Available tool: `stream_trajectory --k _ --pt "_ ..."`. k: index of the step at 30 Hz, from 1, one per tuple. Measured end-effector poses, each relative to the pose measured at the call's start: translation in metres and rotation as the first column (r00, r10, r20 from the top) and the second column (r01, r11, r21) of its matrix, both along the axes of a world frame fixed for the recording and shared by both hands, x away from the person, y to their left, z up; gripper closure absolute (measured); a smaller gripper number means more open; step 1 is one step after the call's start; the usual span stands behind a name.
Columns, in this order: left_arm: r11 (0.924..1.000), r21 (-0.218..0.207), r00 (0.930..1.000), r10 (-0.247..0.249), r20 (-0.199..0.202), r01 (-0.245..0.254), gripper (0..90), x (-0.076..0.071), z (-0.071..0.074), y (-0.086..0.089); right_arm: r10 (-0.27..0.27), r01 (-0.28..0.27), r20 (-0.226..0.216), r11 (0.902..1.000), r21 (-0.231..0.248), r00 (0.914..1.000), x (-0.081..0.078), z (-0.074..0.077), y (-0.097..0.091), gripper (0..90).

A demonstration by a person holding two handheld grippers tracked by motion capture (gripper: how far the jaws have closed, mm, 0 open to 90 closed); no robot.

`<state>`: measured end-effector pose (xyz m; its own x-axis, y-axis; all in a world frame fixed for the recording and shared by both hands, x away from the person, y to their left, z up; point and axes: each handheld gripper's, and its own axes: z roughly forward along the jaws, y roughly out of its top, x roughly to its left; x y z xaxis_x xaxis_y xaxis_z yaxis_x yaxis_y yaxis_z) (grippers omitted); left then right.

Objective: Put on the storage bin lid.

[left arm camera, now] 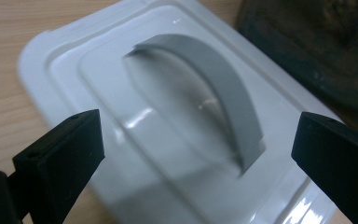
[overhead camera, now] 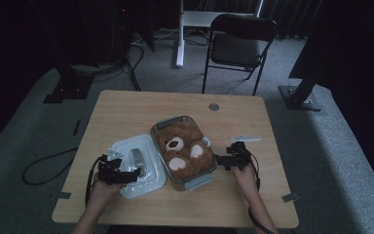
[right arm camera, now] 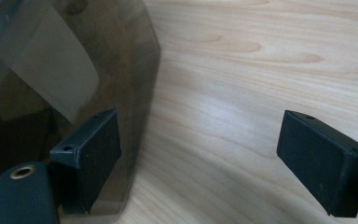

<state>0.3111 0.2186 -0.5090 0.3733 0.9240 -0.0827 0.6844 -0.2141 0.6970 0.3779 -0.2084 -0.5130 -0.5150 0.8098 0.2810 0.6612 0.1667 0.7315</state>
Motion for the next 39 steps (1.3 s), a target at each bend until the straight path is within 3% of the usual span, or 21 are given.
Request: stream_trajectory --k 5,11,15,16,18,20,23,27,32,37,39 --pt "0.9999 0.011 0.9999 -0.005 -0.011 0.005 3.3 0.016 -0.005 -0.016 0.010 -0.011 -0.023 0.9994 -0.034 0.9997 -0.002 -0.010 0.003 12.9" --pt "0.9997 0.026 0.9997 0.007 -0.023 -0.006 7.3 0.028 -0.015 -0.024 0.018 -0.018 -0.005 0.9990 -0.040 0.9998 -0.006 -0.011 0.008 12.9" --pt "0.9995 0.020 0.9997 0.024 -0.009 -0.024 19.8 0.030 -0.017 -0.021 0.030 -0.030 -0.005 0.9991 -0.031 0.9995 -0.007 -0.011 0.012 13.3" --pt "0.9998 0.001 0.9998 0.018 -0.006 -0.018 29.7 0.030 -0.018 -0.019 0.030 -0.030 -0.001 0.9992 -0.027 0.9995 -0.007 -0.011 0.012 13.4" --pt "1.0000 -0.005 0.9999 0.006 -0.009 -0.006 35.0 0.030 -0.018 -0.018 0.026 -0.026 -0.003 0.9995 -0.020 0.9997 -0.007 -0.012 0.012 13.3" --pt "0.9998 -0.008 0.9998 -0.019 -0.001 0.019 46.4 0.029 -0.018 -0.017 0.023 -0.023 -0.001 0.9996 -0.017 0.9997 -0.008 -0.012 0.013 13.4" --pt "0.9995 -0.008 0.9995 -0.031 0.000 0.031 54.5 0.028 -0.017 -0.017 0.026 -0.026 0.000 0.9995 -0.020 0.9997 -0.009 -0.013 0.014 13.5" --pt "0.9979 -0.064 0.9998 -0.009 -0.017 0.008 61.7 0.028 -0.017 -0.009 0.035 -0.035 -0.012 0.9993 -0.011 0.9993 -0.010 -0.016 0.016 13.9" --pt "0.9945 -0.102 0.9997 -0.023 -0.006 0.023 70.7 0.021 -0.005 0.004 0.050 -0.050 -0.019 0.9988 0.001 0.9986 -0.013 -0.019 0.018 13.9" --pt "0.9899 -0.138 0.9992 -0.029 0.025 0.033 72.0 0.011 0.013 0.021 0.068 -0.068 -0.025 0.9973 0.028 0.9973 -0.014 -0.026 0.023 13.9" --pt "0.9866 -0.160 0.9987 -0.024 0.045 0.031 72.0 0.005 0.023 0.028 0.078 -0.078 -0.018 0.9969 0.013 0.9968 -0.017 -0.026 0.029 13.9"
